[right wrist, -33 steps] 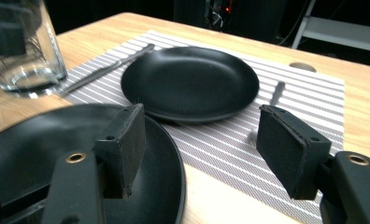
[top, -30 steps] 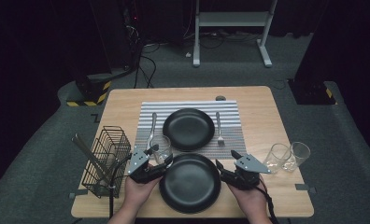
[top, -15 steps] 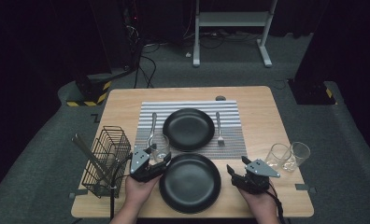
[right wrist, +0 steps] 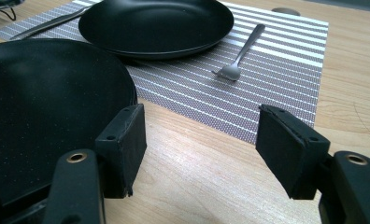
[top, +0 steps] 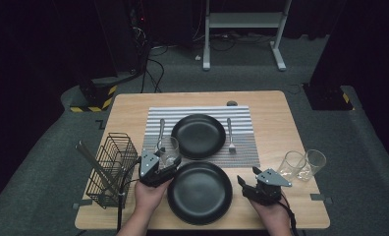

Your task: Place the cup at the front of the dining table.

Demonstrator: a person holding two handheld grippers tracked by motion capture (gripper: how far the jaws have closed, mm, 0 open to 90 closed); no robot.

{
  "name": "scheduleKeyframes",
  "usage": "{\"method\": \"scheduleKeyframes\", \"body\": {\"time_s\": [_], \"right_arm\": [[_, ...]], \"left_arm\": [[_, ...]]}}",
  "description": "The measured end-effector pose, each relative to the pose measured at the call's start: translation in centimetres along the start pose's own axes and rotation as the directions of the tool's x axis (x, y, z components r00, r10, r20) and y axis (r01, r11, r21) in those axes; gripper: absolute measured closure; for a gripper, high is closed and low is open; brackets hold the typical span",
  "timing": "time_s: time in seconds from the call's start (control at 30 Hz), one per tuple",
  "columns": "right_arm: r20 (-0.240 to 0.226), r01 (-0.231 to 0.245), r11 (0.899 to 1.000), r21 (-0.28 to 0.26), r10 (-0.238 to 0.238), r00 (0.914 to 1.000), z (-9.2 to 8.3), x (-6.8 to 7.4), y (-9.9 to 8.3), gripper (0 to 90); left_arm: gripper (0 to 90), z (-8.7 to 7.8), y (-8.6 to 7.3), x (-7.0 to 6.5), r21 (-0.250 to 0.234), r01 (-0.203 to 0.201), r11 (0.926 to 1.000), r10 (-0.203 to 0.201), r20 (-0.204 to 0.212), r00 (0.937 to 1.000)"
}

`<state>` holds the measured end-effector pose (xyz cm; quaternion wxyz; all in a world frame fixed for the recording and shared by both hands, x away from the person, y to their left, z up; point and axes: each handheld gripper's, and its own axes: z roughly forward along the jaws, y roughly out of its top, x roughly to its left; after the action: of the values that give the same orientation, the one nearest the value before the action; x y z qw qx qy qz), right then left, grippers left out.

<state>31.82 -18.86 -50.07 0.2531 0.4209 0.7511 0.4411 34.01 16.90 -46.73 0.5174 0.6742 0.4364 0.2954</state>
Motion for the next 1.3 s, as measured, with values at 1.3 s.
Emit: {"method": "scheduleKeyframes", "body": {"time_s": [1.3], "right_arm": [[0.0, -0.065, 0.998, -0.005, 0.065, 0.9979, 0.2, -1.3, -0.6, 34.0]], "left_arm": [[31.0, 4.5, -1.6, 4.0, 0.118, 0.095, 0.9884, -0.078, -0.136, 0.9876]]}}
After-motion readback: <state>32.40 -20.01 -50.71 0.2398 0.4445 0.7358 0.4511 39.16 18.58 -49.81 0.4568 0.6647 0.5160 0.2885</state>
